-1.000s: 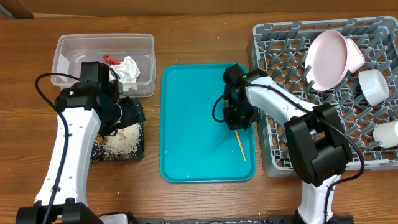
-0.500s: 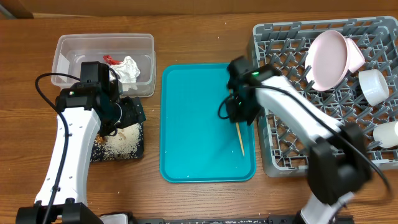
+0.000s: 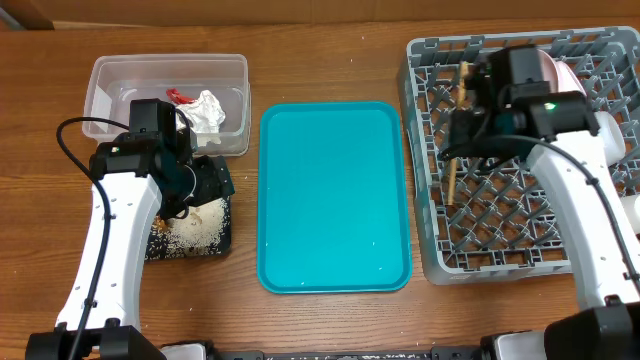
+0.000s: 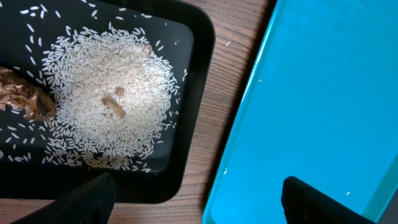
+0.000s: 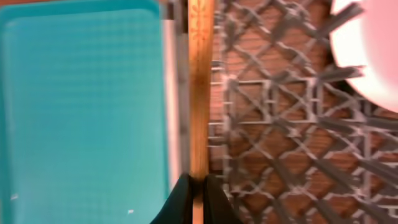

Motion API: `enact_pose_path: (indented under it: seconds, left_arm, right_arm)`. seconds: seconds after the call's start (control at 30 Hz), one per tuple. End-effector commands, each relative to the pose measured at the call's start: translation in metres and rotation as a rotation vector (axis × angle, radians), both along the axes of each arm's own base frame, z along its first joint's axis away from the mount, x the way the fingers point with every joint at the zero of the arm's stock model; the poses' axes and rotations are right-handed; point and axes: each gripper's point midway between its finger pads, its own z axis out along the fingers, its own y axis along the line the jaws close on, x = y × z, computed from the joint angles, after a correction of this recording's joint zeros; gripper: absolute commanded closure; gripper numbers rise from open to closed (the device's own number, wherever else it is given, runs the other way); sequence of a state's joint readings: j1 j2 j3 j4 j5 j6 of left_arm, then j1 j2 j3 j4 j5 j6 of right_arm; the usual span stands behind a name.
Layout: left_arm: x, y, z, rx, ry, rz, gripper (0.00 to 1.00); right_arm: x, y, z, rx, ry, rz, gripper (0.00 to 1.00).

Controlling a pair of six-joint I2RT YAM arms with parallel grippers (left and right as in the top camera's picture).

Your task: Sort waste into correct bins and load items into the dishwasher

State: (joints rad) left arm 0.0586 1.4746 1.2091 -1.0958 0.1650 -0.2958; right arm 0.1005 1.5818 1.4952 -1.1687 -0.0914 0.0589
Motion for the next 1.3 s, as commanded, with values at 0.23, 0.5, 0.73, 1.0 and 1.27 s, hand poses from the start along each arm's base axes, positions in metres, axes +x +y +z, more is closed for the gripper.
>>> enact_pose_path:
  seconds: [0.23, 0.5, 0.73, 1.0, 1.27]
  left_arm:
    - [0.002, -0.003, 0.002, -0.002, -0.007, -0.019, 0.13]
    - [0.002, -0.003, 0.002, 0.0, -0.007, -0.019, 0.13]
    - [0.002, -0.003, 0.002, -0.001, -0.007, -0.019, 0.0]
    - [0.004, -0.003, 0.002, -0.001, -0.014, -0.019, 0.0]
    - [0.009, -0.002, 0.003, 0.004, -0.034, -0.018, 0.0]
  right_arm:
    - [-0.015, -0.007, -0.056, -0.048, 0.147, 0.072, 0.96]
    - [-0.02, 0.006, -0.073, 0.021, 0.203, 0.09, 0.89]
    - [-0.021, 0.009, -0.073, 0.039, 0.203, 0.095, 0.75]
    - [-0.024, 0.011, -0.073, 0.049, 0.215, 0.097, 0.67]
    - [-0.023, 0.011, -0.058, 0.136, 0.194, 0.032, 0.54]
